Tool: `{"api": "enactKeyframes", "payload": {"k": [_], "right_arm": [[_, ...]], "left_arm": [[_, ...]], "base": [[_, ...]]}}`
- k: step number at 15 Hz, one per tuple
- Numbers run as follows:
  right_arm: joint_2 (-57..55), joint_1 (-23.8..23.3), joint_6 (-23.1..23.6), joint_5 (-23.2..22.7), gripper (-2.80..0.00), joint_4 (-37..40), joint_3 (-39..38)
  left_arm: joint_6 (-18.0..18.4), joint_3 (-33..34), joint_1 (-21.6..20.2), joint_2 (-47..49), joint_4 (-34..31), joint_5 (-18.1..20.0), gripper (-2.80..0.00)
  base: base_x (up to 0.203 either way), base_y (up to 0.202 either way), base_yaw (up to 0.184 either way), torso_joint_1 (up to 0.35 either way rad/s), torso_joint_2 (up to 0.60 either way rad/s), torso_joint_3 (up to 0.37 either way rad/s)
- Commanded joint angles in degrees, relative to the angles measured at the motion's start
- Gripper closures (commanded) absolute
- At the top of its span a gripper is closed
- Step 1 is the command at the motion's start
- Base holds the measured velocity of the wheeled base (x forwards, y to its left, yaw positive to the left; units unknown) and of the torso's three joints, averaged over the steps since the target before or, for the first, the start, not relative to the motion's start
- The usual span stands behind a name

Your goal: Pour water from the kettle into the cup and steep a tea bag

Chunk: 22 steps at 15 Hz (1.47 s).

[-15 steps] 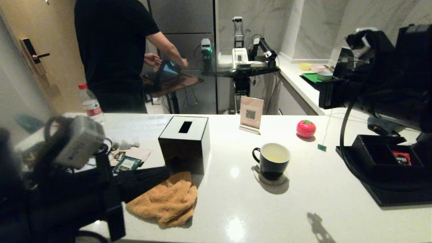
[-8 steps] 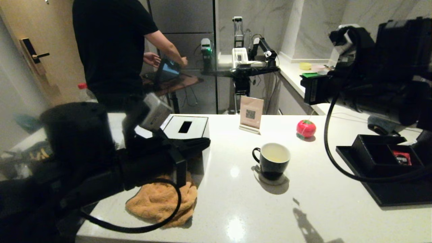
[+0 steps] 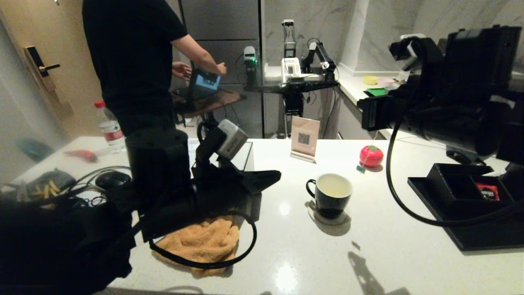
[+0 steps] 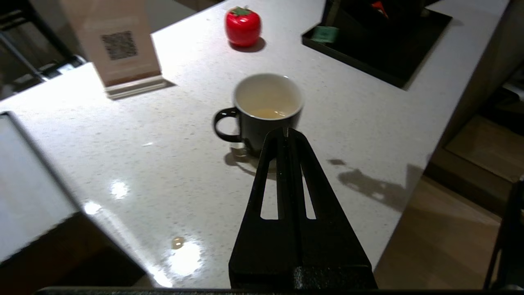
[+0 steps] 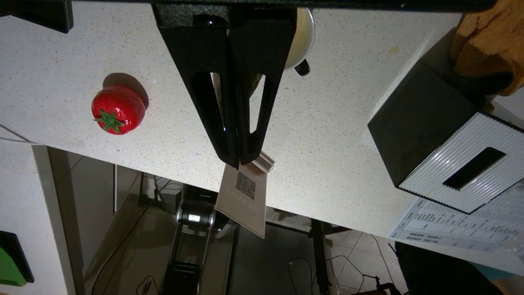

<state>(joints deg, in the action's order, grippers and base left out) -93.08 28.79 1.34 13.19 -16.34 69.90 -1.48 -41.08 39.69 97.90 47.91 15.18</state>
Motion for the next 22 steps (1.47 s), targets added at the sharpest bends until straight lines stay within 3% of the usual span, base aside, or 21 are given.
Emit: {"api": "enactKeyframes", "payload": {"k": [1,6,7,12,17,22], "right_arm": [[0.17,0.06,0.01,-0.01,0.00,-0.10,-0.03],[0.53,0.27,-0.02,-0.01,0.00,-0.10,-0.17],[0.61,0.30,-0.02,-0.01,0.00,-0.10,-0.30],[1.05,2.24,-0.02,0.08,0.00,-0.10,-0.38],[1.14,3.81,0.07,0.28,0.00,-0.10,-0.15],[1.76,5.43,0.08,0.34,0.00,-0.10,-0.12]], "left_arm": [[-0.02,-0.92,1.40,1.94,0.25,-0.27,0.00],[-1.51,-2.60,3.02,3.77,0.25,-1.51,0.00],[-1.51,-2.60,3.21,4.06,0.27,-1.55,-2.80],[-1.43,-2.71,3.90,5.13,0.49,-1.64,-2.80],[-1.77,-3.39,4.06,10.21,12.32,-1.64,-2.80],[-1.69,-4.96,5.45,12.06,13.00,-1.64,-2.80]], "base": [[0.000,0.000,0.000,0.000,0.00,0.000],[0.000,0.000,0.000,0.000,0.00,0.000],[0.000,0.000,0.000,0.000,0.00,0.000],[0.000,0.000,0.000,0.000,0.00,0.000],[0.000,0.000,0.000,0.000,0.00,0.000],[0.000,0.000,0.000,0.000,0.00,0.000]]}}
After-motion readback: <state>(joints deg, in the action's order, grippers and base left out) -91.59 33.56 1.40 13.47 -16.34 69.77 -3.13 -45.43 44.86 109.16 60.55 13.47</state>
